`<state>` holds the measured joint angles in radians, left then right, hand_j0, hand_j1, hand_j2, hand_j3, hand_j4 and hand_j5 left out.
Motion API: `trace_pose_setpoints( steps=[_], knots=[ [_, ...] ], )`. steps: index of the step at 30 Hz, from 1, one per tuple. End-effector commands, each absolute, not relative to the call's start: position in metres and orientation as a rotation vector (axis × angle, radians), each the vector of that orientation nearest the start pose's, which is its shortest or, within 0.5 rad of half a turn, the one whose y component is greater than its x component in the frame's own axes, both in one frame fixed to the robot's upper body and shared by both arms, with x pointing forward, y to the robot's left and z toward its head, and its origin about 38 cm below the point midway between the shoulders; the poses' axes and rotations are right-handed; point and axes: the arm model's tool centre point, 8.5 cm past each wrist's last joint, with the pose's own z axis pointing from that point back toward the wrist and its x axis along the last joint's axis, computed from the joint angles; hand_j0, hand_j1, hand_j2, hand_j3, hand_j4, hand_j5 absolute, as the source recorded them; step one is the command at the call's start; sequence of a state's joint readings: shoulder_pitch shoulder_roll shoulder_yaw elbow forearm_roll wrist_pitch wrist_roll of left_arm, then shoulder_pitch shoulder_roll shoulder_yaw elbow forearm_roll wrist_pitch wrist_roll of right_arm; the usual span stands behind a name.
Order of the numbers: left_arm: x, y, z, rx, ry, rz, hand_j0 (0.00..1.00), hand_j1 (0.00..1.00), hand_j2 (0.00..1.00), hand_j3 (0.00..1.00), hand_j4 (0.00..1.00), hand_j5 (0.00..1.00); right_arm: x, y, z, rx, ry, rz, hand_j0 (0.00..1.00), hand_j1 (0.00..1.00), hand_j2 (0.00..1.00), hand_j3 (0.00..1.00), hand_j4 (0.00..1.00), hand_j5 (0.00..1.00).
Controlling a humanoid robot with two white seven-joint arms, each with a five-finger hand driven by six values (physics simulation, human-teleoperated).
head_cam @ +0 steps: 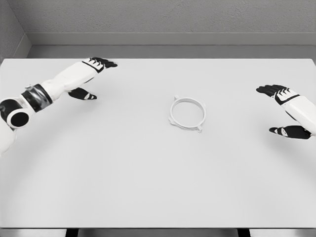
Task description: Assemble PVC drainage pipe clamps
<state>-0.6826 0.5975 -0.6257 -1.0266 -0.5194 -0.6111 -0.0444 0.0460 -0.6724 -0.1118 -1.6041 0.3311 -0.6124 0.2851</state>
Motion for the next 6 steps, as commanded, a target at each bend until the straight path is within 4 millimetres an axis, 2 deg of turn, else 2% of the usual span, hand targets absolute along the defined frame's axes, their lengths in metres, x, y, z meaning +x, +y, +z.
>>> trace_pose_setpoints(
  steps=[1,6],
  knots=[
    [0.489,0.352,0.185,0.663,-1.629,-1.606,1.00,1.00,1.00,1.00,1.00,1.00,0.337,-0.394,0.178,-0.544,-1.733,1.360,1.00,1.00,1.00,1.00,1.00,1.00],
    [0.489,0.365,0.179,0.666,-1.603,-1.570,1.00,1.00,1.00,1.00,1.00,1.00,0.337,-0.394,0.178,-0.543,-1.732,1.360,1.00,1.00,1.00,1.00,1.00,1.00]
  ],
)
